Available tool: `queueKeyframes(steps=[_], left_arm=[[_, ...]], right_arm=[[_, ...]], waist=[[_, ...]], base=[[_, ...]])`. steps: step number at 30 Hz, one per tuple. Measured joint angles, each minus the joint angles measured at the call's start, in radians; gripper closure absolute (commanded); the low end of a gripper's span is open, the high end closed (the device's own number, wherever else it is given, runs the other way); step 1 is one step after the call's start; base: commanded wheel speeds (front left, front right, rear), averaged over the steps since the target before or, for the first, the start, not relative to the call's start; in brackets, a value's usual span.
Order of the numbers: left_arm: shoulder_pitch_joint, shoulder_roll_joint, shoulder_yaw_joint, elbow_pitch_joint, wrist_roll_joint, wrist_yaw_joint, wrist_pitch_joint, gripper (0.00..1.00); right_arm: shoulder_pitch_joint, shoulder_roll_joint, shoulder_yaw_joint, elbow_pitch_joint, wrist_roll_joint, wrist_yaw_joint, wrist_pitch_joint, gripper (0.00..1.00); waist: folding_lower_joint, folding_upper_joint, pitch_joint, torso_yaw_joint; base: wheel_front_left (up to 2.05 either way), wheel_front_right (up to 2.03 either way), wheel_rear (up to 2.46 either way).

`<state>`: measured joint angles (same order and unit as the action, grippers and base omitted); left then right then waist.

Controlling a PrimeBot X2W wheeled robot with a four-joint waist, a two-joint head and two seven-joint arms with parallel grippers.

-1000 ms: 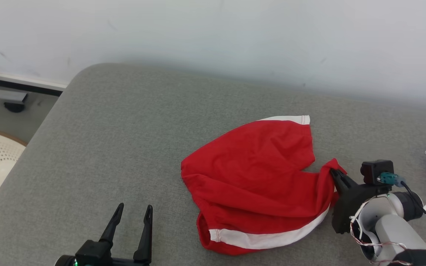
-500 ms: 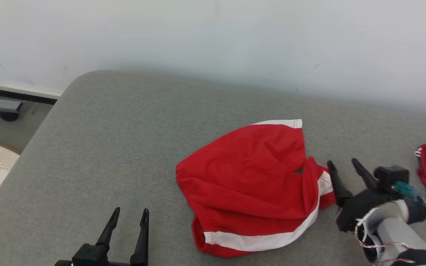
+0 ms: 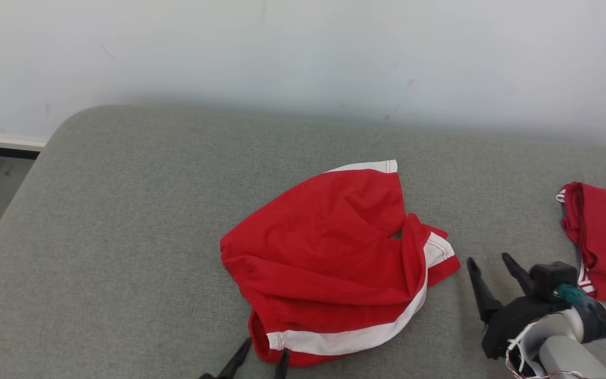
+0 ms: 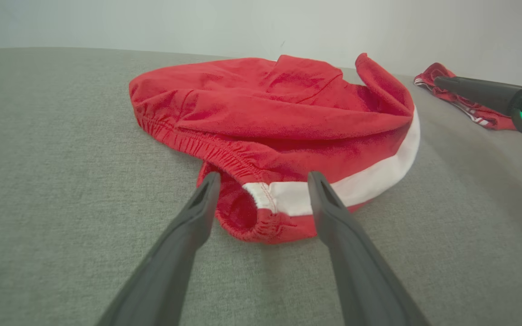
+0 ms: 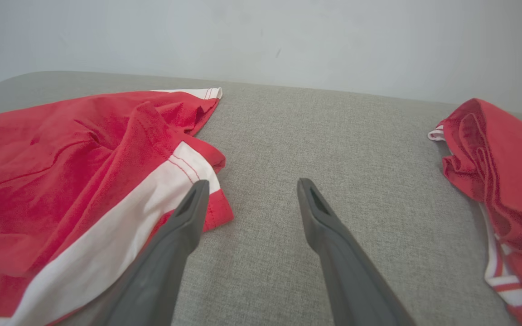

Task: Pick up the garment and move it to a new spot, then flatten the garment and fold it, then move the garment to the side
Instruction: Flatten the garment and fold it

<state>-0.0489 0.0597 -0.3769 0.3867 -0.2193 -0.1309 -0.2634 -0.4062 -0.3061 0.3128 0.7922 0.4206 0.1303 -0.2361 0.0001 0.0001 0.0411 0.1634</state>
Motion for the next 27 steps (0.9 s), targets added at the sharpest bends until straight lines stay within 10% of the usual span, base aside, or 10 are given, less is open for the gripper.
queueKeyframes(steps=[23, 25, 27], left_arm=[[-0.194, -0.008, -0.16, 0.232, -0.157, 0.0, 0.0, 0.0], [-0.205, -0.008, -0.164, 0.238, -0.168, 0.0, 0.0, 0.41], [-0.212, -0.008, -0.17, 0.246, -0.186, 0.0, 0.0, 0.69]], right_arm=[[-0.216, 0.001, 0.255, 0.196, 0.037, 0.0, 0.044, 0.0], [-0.235, 0.002, 0.279, 0.202, 0.04, 0.0, 0.038, 0.2], [-0.257, 0.003, 0.296, 0.213, 0.049, 0.0, 0.032, 0.92]], waist=[[0.0, 0.0, 0.075, 0.048], [0.0, 0.0, 0.082, 0.052], [0.0, 0.0, 0.089, 0.056]], base=[[0.0, 0.0, 0.0], [0.0, 0.0, 0.0], [0.0, 0.0, 0.0]])
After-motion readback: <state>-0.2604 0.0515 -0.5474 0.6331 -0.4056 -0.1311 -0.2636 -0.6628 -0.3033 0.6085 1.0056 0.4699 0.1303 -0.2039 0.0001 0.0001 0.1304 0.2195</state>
